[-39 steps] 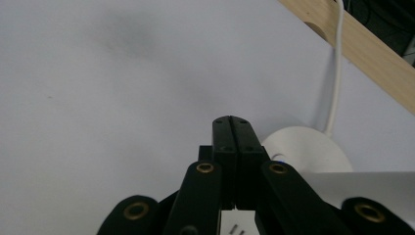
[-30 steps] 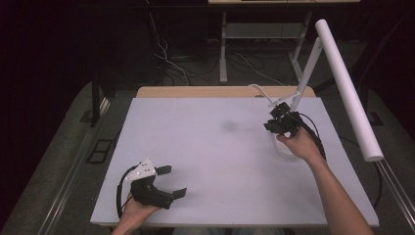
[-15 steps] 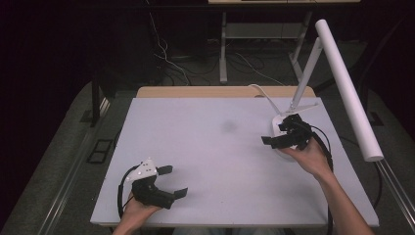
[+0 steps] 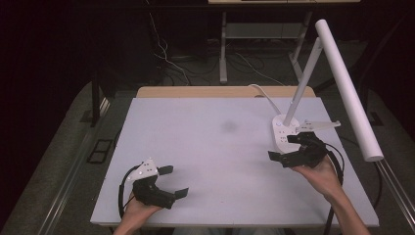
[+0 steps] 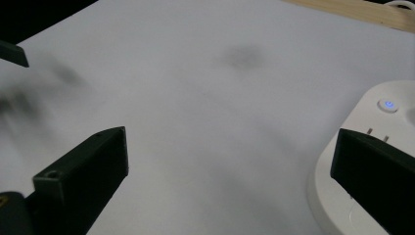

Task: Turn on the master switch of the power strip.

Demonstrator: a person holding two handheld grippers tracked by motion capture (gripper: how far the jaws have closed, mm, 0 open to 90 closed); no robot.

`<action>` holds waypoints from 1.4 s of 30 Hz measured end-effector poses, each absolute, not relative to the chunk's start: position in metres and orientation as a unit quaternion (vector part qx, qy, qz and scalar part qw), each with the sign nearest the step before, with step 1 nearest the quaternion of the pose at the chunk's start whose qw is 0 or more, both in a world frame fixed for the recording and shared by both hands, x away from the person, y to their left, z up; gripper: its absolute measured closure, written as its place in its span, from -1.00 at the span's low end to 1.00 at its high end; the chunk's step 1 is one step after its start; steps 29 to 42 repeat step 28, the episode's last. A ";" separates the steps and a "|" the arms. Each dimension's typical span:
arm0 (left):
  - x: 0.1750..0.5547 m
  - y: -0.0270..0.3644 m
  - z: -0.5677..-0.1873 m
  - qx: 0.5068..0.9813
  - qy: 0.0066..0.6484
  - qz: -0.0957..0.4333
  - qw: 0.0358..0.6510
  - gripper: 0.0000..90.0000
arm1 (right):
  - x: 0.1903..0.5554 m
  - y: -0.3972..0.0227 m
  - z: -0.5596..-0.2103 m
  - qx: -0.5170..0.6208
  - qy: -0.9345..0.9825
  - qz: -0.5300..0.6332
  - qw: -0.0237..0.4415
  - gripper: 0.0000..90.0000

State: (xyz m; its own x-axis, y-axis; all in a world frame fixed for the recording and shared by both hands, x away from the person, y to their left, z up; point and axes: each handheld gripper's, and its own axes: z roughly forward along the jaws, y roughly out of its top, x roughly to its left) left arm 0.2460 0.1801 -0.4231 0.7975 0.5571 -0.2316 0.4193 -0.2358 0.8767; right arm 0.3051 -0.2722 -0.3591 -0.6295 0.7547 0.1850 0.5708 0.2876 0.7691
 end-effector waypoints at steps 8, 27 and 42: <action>0.246 0.180 -0.423 0.784 0.312 0.065 0.533 -0.98 | 0.284 -0.281 -0.375 0.421 0.790 0.434 0.101 -1.00; 0.247 0.180 -0.423 0.786 0.310 0.064 0.531 -0.98 | 0.243 -0.296 -0.417 0.444 0.757 0.466 0.113 -1.00; 0.247 0.180 -0.423 0.786 0.310 0.064 0.531 -0.98 | 0.243 -0.296 -0.418 0.443 0.758 0.466 0.113 -1.00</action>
